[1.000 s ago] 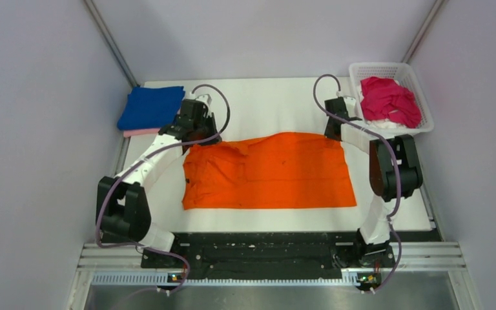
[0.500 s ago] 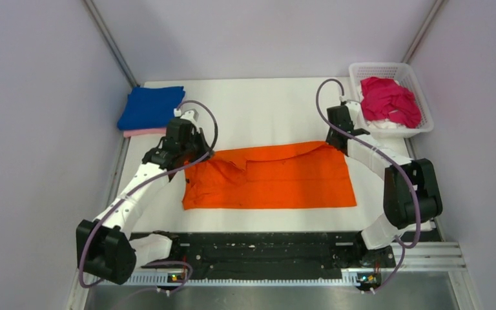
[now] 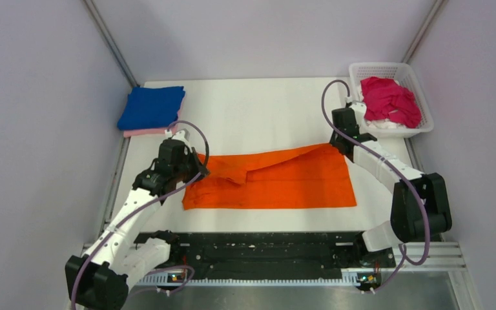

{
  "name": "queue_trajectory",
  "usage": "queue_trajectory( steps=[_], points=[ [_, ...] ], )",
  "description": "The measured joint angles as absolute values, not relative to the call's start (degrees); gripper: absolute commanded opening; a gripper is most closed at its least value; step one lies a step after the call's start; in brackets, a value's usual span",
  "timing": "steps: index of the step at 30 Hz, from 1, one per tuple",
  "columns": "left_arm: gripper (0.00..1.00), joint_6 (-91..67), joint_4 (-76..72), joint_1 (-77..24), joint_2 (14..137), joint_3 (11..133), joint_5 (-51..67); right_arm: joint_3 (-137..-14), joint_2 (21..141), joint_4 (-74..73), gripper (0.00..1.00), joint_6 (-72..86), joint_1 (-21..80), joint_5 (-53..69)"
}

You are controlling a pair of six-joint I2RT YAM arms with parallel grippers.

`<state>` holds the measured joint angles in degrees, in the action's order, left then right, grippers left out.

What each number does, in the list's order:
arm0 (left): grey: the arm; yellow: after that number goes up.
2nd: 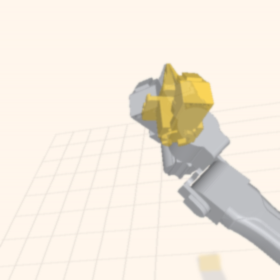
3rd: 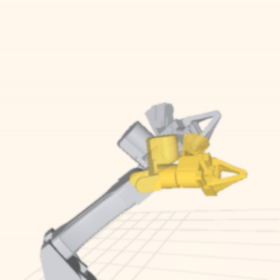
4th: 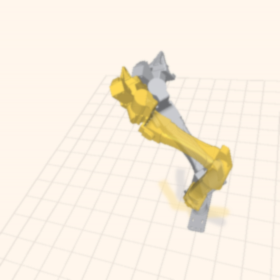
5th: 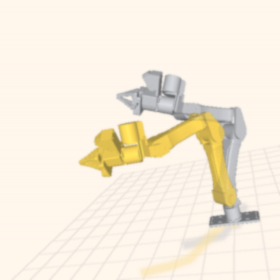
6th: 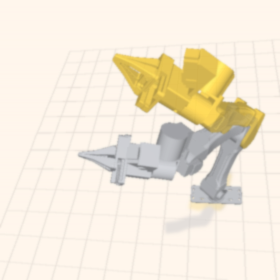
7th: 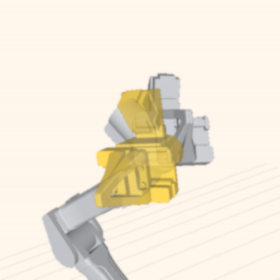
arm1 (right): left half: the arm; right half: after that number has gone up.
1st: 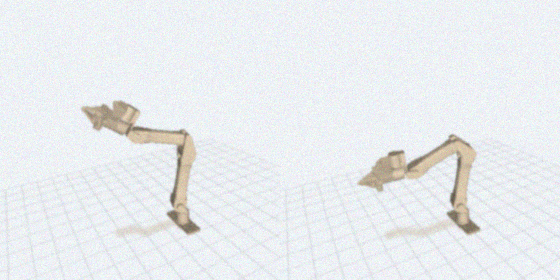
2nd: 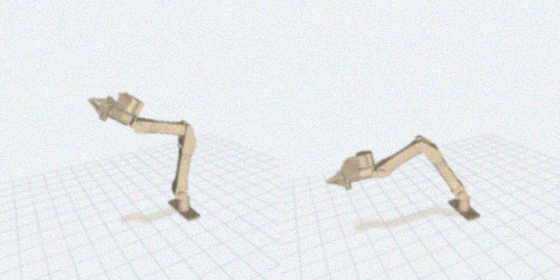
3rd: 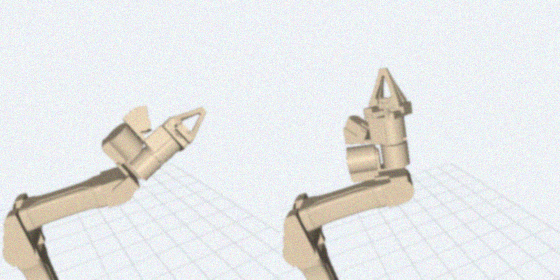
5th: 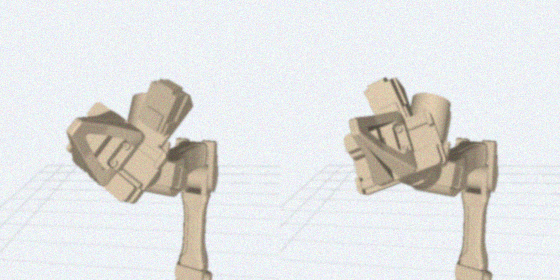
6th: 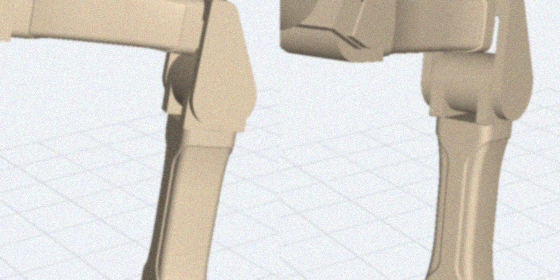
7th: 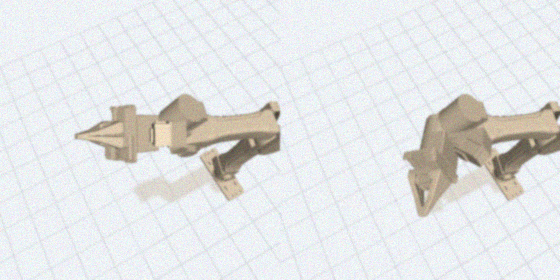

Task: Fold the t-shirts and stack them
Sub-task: Fold the other side of the tshirt into a rectangle, then rotate the tshirt 90 degrees

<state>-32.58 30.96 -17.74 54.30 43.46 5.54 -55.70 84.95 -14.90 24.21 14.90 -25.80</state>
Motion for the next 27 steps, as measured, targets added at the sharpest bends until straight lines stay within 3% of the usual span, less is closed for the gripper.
queue_trajectory(
  steps=[4,6,8,11,15,17,23,27],
  points=[
    [0.01,-34.5,31.7,-17.8,51.4,40.4,5.9,-52.0,82.2,-14.8,0.10,24.8,14.9,-25.4],
    [0.13,-35.6,31.7,-17.8,50.3,37.5,6.5,-49.7,81.8,-14.7,0.28,25.7,15.0,-24.9],
    [0.33,-36.6,32.2,-17.9,50.0,35.0,6.8,-47.5,81.7,-14.6,0.46,26.8,15.0,-24.4],
    [0.55,-38.8,35.3,-18.0,50.0,31.3,6.9,-43.9,81.7,-15.8,0.56,28.5,15.0,-24.1],
    [0.80,-41.0,40.0,-18.2,47.6,30.3,7.1,-42.0,79.8,-19.3,0.77,30.7,15.0,-24.7],
    [0.92,-41.9,41.1,-18.3,44.4,30.4,7.1,-42.0,77.2,-21.1,0.97,31.5,15.1,-25.5],
    [0.99,-41.5,39.2,-18.3,44.0,34.8,7.5,-43.0,71.2,-23.1,0.99,31.2,15.2,-23.9],
    [0.99,-41.9,28.9,-18.3,52.5,35.3,10.7,-43.0,70.1,-17.7,0.99,29.0,15.2,-13.2]
  ],
)
